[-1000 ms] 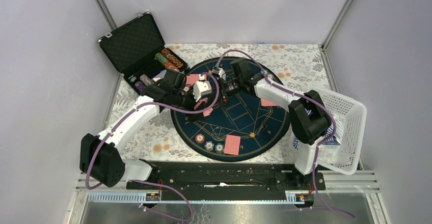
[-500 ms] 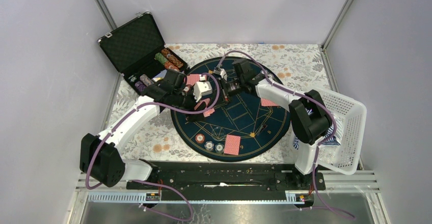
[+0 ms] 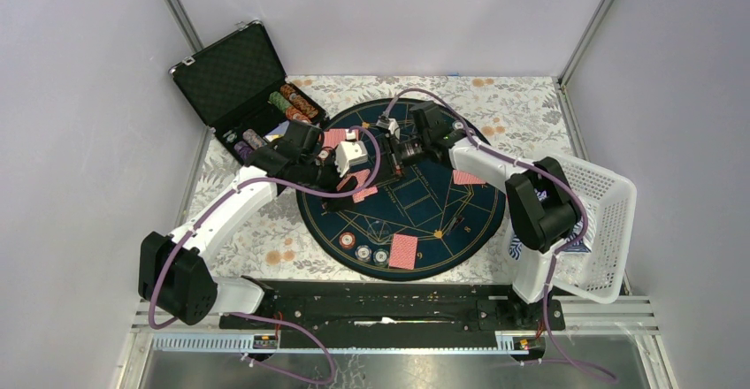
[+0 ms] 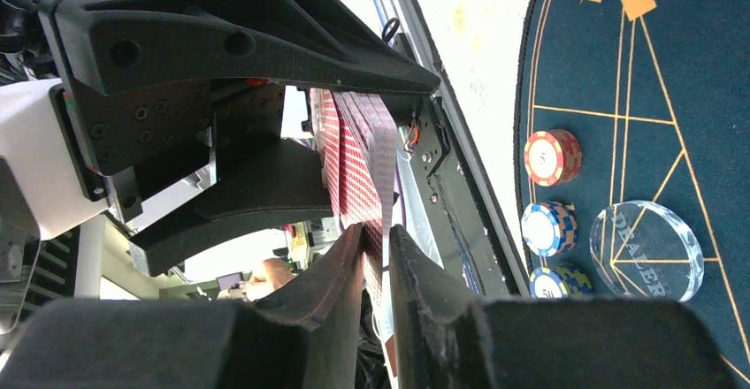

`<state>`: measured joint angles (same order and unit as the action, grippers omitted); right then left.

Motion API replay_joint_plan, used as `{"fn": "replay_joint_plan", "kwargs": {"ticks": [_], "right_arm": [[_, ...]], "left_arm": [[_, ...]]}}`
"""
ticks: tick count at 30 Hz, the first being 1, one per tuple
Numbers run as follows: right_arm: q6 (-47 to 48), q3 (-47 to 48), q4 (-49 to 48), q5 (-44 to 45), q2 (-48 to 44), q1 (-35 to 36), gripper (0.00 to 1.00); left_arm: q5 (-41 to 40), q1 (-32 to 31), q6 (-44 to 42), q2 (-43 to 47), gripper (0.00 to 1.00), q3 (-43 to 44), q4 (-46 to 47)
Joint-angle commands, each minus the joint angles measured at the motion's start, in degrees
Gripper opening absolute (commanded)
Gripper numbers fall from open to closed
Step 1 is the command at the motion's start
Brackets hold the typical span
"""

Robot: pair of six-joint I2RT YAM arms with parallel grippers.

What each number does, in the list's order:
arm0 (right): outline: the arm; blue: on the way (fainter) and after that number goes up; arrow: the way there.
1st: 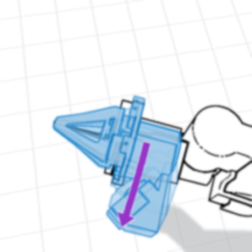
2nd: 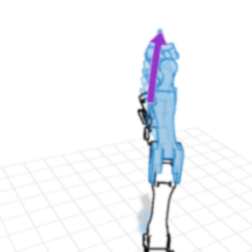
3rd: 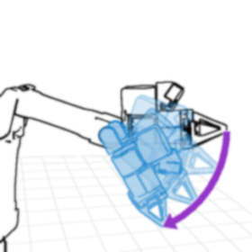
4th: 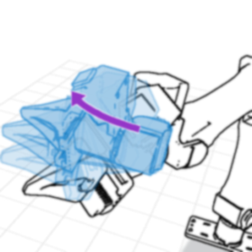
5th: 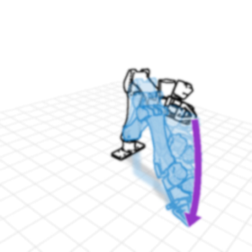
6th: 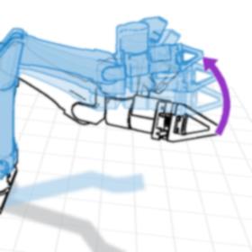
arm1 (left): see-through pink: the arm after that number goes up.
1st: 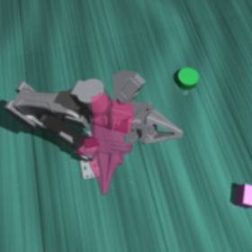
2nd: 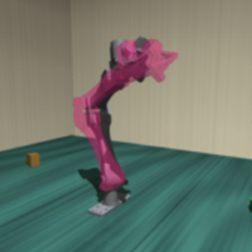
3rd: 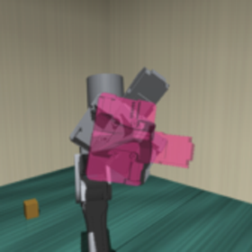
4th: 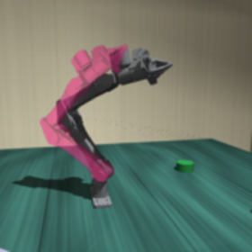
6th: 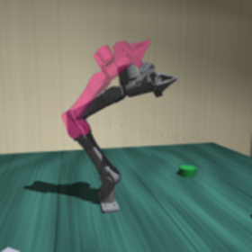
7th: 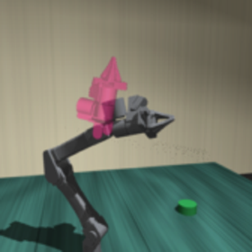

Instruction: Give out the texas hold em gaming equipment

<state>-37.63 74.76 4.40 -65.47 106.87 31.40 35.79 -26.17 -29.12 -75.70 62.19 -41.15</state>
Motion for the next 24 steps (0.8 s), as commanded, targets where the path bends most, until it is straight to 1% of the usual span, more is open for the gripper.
{"fn": "replay_joint_plan", "kwargs": {"ticks": [1,12,18,24], "right_arm": [[0.59,-0.41,0.3,-0.23,-3.54,-1.49,0.24],[1.54,-2.04,1.93,-0.83,-6.39,-3.8,0.22],[2.91,-2.39,3.92,-1.45,-7.48,-5.55,0.13],[7.39,-3.37,8.58,-2.57,-10.0,-8.72,0.1]], "left_arm": [[2.31,0.25,-1.04,2.17,0.0,0.74,2.45],[2.35,0.25,-1.09,2.4,0.0,0.75,2.47],[2.26,0.25,-1.14,2.32,0.0,0.83,2.44],[2.18,0.25,-1.24,2.32,0.0,0.72,2.41]]}}
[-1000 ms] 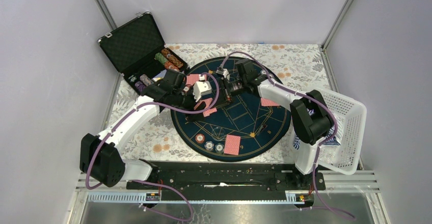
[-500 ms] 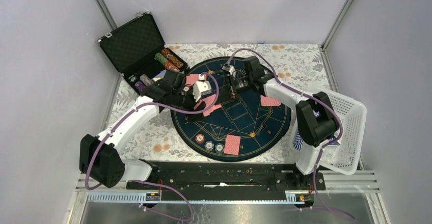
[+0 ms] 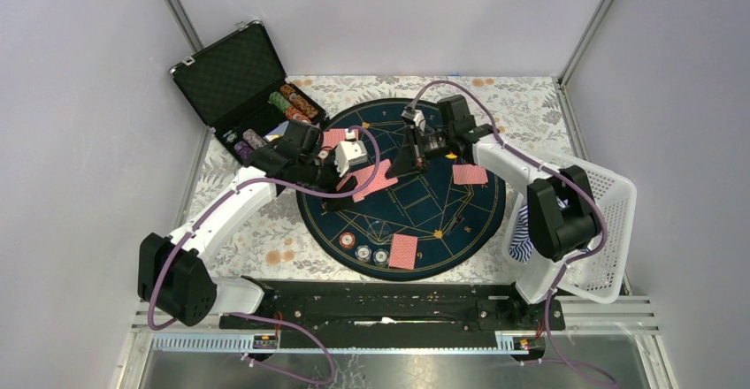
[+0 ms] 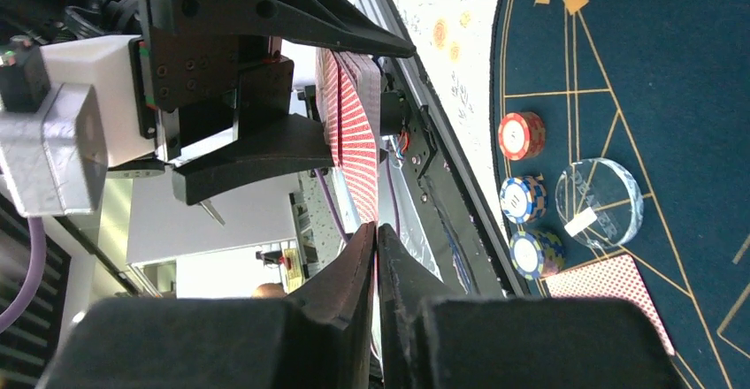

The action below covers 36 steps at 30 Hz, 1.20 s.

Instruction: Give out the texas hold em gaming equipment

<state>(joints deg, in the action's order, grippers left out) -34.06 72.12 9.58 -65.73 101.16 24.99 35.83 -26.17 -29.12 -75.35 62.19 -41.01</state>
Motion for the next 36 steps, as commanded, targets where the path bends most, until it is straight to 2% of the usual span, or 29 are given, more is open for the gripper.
{"fn": "replay_joint_plan", "kwargs": {"ticks": [1,10,19,23,27,36], "right_arm": [[4.54,-1.09,3.94,-2.64,-4.66,-2.84,0.1],[15.59,-2.74,13.98,-4.27,-7.92,-6.76,0.08],[48.64,-2.53,39.17,-0.2,-4.88,-6.35,0.02],[61.3,-2.71,47.68,2.89,-1.18,-2.88,0.01],[66.78,-3.68,49.52,6.89,1.5,1.85,0.0],[66.97,-6.24,44.82,14.65,4.88,8.56,0.0]], "left_arm": [[2.18,0.25,-1.23,1.96,0.0,0.77,2.32],[2.31,0.25,-1.02,2.14,0.0,0.77,2.29],[2.31,0.26,-1.03,2.1,0.0,0.81,2.3],[2.53,0.25,-1.09,1.58,0.0,0.96,2.33],[2.47,0.25,-0.96,1.48,0.0,1.01,2.3],[2.4,0.25,-1.02,1.81,0.0,0.73,2.31]]}}
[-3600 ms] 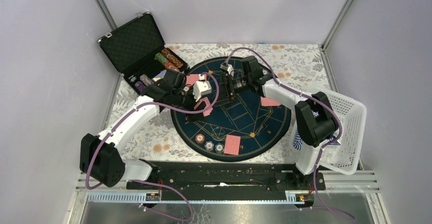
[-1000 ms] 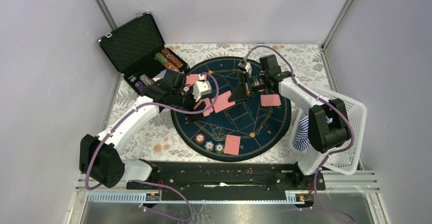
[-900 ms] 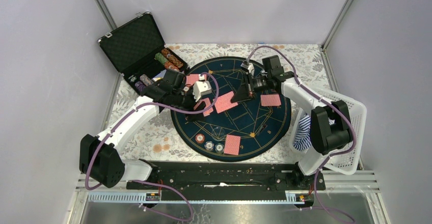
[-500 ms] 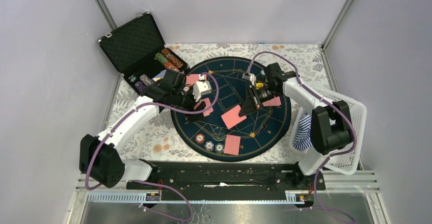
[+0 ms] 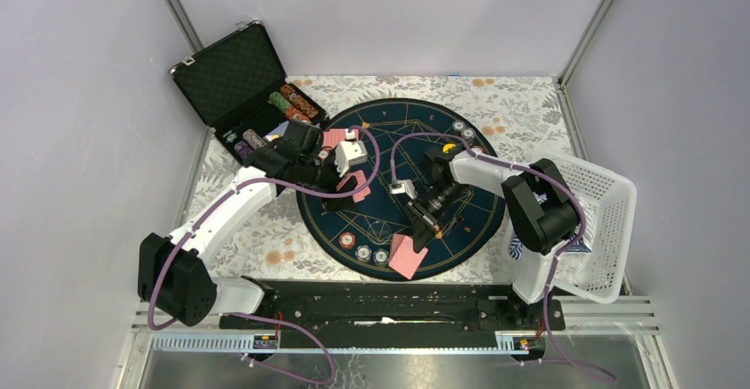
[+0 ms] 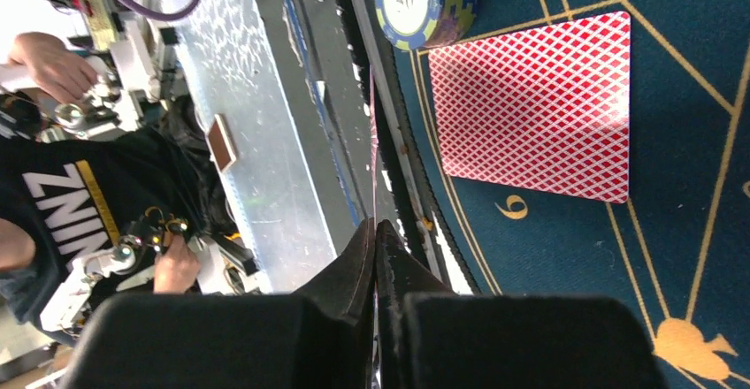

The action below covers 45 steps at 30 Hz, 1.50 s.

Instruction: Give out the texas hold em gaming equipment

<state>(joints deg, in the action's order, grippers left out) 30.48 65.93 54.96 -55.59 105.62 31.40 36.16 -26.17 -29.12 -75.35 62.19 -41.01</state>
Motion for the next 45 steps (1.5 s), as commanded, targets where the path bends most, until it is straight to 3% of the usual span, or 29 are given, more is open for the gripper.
{"fn": "replay_joint_plan", "kwargs": {"ticks": [1,15,23,30,38,43,45], "right_arm": [[2.91,0.14,-0.4,5.14,1.09,2.83,0.0],[-0.83,6.62,-4.99,12.53,7.76,3.9,0.07],[-1.9,8.82,-4.26,14.06,9.46,3.91,0.39],[-4.29,10.83,-4.03,18.63,3.92,2.94,0.63],[-9.89,19.64,-6.51,18.15,-3.91,-2.39,0.9],[-19.82,21.71,-13.04,7.71,-7.47,-4.46,0.96],[-27.61,19.56,-19.78,1.53,-8.27,-4.42,0.96]], "left_arm": [[2.07,0.25,-1.17,1.79,0.0,0.72,2.26],[2.16,0.25,-1.07,1.66,0.0,0.71,2.27],[2.22,0.25,-1.29,1.47,0.0,0.69,2.26],[2.41,0.25,-1.2,1.52,0.0,0.65,2.28],[2.36,0.25,-1.07,2.04,0.0,0.84,2.32],[2.25,0.25,-1.02,2.23,0.0,0.8,2.3],[2.29,0.25,-1.02,2.1,0.0,0.82,2.26]]}}
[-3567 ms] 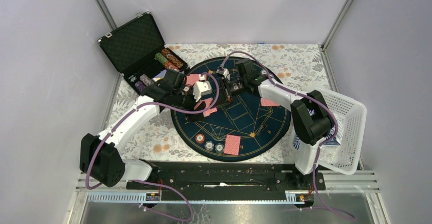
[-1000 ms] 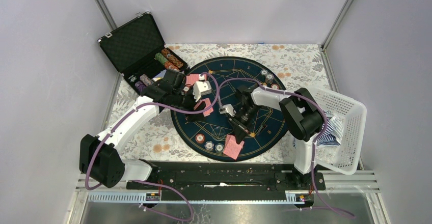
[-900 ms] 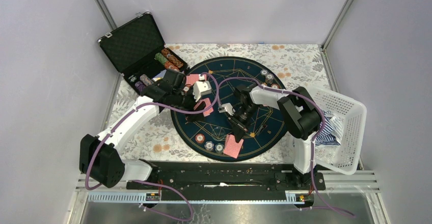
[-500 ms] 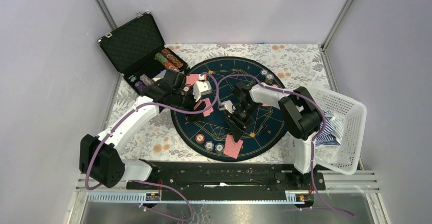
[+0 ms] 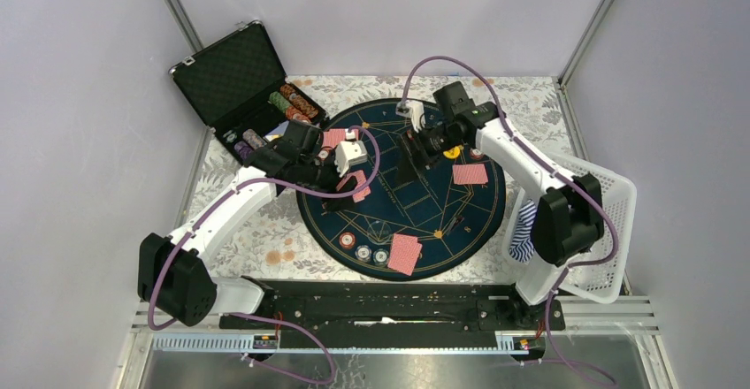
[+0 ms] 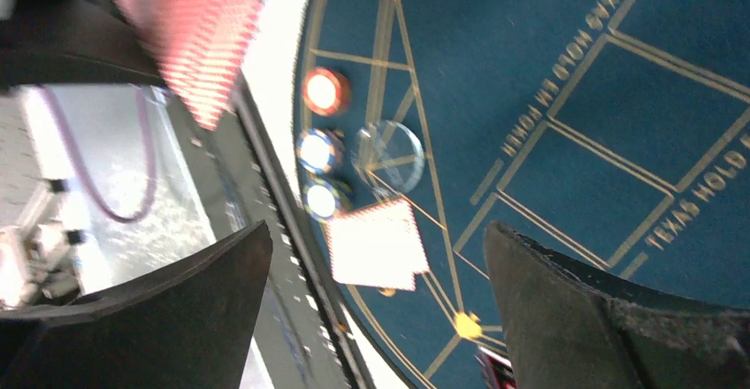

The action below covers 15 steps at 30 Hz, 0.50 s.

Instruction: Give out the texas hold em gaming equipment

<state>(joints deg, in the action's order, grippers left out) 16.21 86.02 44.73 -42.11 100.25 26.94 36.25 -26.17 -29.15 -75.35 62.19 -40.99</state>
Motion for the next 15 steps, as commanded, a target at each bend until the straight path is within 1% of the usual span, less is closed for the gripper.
{"fn": "replay_joint_plan", "kwargs": {"ticks": [1,3,4,5,6,10,15], "right_arm": [[-19.4,-2.66,-14.92,-14.17,-3.57,0.04,0.97],[-31.76,-8.38,-28.55,-16.78,-5.41,0.13,0.98],[-37.12,-11.46,-34.29,-16.97,-6.06,0.25,0.97],[-40.53,-12.52,-37.94,-17.0,-6.2,0.52,0.97],[-42.58,-12.62,-39.45,-17.18,-5.51,1.09,0.96],[-42.84,-10.88,-36.61,-16.26,-1.89,4.17,0.93],[-46.1,-11.21,-39.07,-16.38,1.31,5.71,0.86]], "left_arm": [[2.17,0.25,-0.96,2.06,0.0,0.9,2.25],[2.25,0.29,-1.08,2.14,0.0,0.9,2.23],[2.22,0.25,-0.97,2.14,0.0,0.89,2.23],[2.19,0.25,-0.92,2.2,0.0,0.91,2.24],[2.21,0.25,-0.91,2.22,0.0,0.96,2.23],[2.33,0.25,-0.85,2.01,0.0,1.12,2.27],[2.42,0.25,-0.95,1.93,0.0,1.12,2.25]]}}
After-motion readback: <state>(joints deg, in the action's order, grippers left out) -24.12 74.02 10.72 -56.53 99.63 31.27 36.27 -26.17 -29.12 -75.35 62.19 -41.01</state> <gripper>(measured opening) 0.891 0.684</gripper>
